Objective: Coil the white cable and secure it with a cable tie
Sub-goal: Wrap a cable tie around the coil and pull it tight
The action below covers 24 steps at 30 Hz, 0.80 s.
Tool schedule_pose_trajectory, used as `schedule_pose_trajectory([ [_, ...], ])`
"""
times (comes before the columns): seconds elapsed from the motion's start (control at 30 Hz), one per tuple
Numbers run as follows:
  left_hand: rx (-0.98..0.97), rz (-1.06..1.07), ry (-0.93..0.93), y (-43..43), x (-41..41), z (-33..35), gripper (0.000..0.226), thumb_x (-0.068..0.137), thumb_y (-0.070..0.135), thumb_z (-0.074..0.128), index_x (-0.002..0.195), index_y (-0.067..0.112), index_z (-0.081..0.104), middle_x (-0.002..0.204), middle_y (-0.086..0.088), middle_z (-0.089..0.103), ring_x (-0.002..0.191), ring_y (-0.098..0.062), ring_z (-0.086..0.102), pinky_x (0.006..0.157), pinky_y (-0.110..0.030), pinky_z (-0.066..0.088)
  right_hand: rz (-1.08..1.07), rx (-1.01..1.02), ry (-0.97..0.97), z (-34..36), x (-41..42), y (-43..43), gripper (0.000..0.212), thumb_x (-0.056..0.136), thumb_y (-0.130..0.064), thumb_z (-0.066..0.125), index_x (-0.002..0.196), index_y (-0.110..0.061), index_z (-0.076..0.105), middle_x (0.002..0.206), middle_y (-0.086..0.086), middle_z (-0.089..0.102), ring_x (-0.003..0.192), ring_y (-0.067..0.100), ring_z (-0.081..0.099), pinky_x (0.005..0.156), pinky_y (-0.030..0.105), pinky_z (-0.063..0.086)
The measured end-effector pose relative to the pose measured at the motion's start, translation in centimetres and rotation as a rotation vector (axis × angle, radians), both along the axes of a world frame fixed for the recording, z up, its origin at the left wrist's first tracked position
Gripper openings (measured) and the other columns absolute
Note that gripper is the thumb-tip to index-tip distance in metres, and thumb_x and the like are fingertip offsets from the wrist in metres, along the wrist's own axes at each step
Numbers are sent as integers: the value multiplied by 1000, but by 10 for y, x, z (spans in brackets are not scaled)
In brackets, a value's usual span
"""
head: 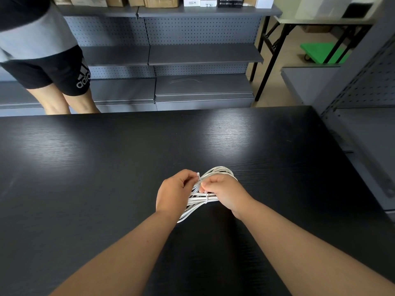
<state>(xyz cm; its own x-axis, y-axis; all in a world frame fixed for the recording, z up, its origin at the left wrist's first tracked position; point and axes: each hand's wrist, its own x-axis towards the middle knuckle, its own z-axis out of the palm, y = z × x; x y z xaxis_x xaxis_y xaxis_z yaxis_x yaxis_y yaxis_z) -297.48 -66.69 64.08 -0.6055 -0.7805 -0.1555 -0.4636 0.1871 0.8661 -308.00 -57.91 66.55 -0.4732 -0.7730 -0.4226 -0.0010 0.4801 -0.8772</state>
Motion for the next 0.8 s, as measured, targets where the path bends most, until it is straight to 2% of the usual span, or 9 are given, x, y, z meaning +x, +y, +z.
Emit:
schedule_pose_trajectory([
  [0.1,2,-12,4,0,0,0,16,88,27,61,73,32,65,71,6,67,51,-4,43,54,-18,38,-3,6,16,0,0,0,27,90,-14,53,67,-19,65,77,-9,65,84,5,57,84,21,41],
  [0.3,-34,-36,-4,0,0,-1,16,88,28,61,73,31,65,64,4,61,51,-6,41,51,-15,34,3,12,26,-1,0,1,28,91,-16,53,67,-22,65,78,-10,65,85,4,57,90,24,41],
  [0.47,-115,-61,-37,1,2,-4,14,90,23,59,82,30,68,64,17,59,56,-2,48,58,-13,37,5,3,51,-2,0,2,26,93,-19,52,70,-22,65,79,-12,63,82,0,55,81,19,42],
  [0.53,-155,-85,-49,2,3,-4,14,90,20,58,85,26,69,61,16,56,56,-2,47,58,-15,36,10,14,77,-3,0,3,27,93,-22,51,69,-25,64,81,-12,63,82,0,54,80,20,41],
  [0.63,-191,-107,-57,2,4,-2,14,91,18,57,87,24,69,59,18,53,54,-1,46,58,-15,35,6,-1,111,-3,0,4,25,93,-21,51,73,-22,66,81,-11,64,80,-1,55,78,15,41],
  [0.73,-199,-153,-47,1,8,2,13,90,19,58,93,22,71,66,19,59,60,1,52,63,-13,39,-3,-18,138,-3,1,3,21,93,-19,53,82,-14,70,80,-8,65,76,-2,56,73,11,41],
  [0.8,-193,-222,-51,0,12,5,18,90,17,57,101,23,70,84,18,67,77,0,59,75,-15,44,-9,-14,154,-5,1,3,20,92,-19,54,86,-10,71,84,-3,68,78,1,58,76,15,43],
])
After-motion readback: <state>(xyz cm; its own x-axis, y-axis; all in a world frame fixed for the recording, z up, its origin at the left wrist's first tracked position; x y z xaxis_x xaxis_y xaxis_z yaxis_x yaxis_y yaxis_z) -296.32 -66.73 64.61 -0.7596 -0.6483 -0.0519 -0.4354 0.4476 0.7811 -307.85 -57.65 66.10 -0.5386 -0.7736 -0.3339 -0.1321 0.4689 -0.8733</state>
